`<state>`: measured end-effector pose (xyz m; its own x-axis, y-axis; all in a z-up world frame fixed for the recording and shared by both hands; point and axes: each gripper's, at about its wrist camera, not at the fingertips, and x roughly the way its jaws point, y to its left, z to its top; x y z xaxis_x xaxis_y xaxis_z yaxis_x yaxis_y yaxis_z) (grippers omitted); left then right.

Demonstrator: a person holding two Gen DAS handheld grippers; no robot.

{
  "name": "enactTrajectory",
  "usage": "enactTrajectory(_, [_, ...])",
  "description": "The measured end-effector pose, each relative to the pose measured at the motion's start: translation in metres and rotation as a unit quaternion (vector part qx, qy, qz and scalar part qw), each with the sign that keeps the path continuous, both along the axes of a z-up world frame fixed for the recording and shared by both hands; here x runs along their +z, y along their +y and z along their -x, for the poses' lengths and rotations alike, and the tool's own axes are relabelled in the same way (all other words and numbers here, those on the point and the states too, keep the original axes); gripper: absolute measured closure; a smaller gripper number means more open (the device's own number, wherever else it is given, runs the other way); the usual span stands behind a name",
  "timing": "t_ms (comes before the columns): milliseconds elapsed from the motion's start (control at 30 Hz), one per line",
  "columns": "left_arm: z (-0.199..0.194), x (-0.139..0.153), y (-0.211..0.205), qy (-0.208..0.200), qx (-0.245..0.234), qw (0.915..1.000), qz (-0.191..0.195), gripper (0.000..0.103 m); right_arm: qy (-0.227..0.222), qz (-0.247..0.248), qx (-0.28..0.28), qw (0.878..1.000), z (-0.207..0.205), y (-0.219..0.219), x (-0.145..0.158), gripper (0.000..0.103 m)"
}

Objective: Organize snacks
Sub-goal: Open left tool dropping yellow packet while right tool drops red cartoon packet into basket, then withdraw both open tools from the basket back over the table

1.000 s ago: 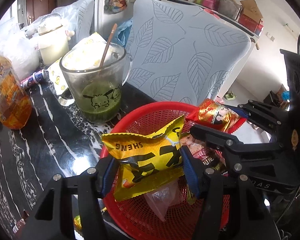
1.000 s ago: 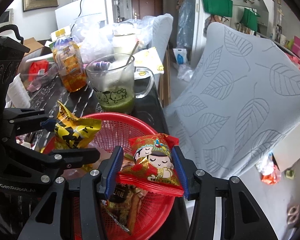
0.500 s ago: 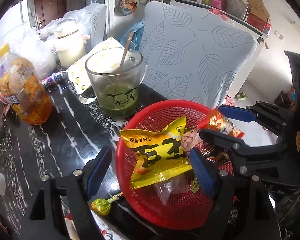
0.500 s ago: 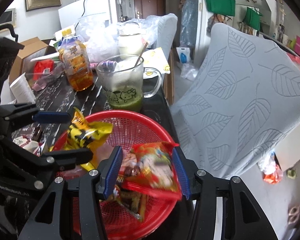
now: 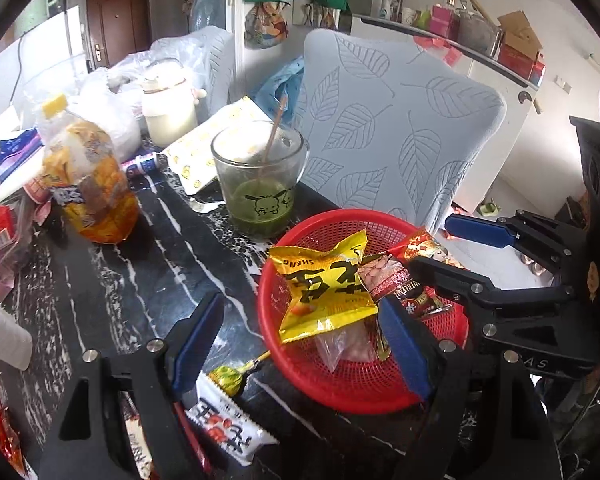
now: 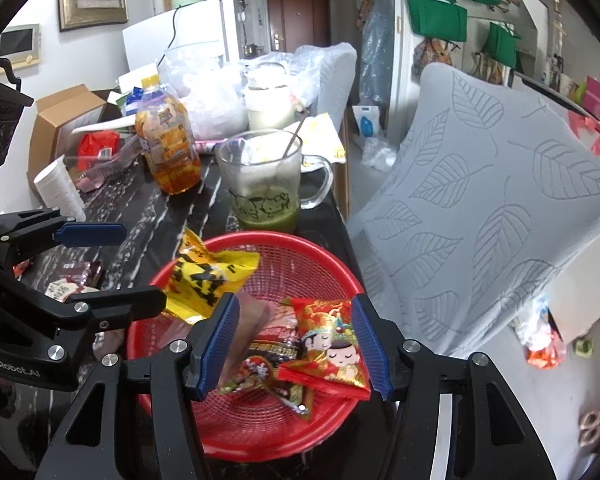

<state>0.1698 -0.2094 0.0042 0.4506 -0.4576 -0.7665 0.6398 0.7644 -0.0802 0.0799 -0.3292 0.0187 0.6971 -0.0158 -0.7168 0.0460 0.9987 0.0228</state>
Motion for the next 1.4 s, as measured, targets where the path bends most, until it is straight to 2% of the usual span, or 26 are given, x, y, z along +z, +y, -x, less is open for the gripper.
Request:
enactTrajectory(467, [0.039, 0.030, 0.050, -0.034, 0.027, 0.9987, 0.026, 0.024, -0.042, 0.008, 0.020, 0.999, 0.033, 0.044, 0.029, 0.045])
enactTrajectory(700, [0.061, 0.034, 0.078, -0.044, 0.044, 0.9973, 0.040, 0.024, -0.055, 0.011, 0.032, 0.998, 0.050, 0.070, 0.036, 0.045])
enactTrajectory(1067, [0.093, 0.017, 0.124, -0.033, 0.072, 0.9951, 0.058, 0.024, -0.042, 0.001, 0.067, 0.997, 0.075, 0.116, 0.024, 0.045])
enactTrajectory(1400, [0.114, -0.005, 0.173, -0.015, 0.122, 0.9905, 0.062, 0.024, -0.017, -0.022, 0.117, 0.993, 0.080, 0.157, 0.001, 0.045])
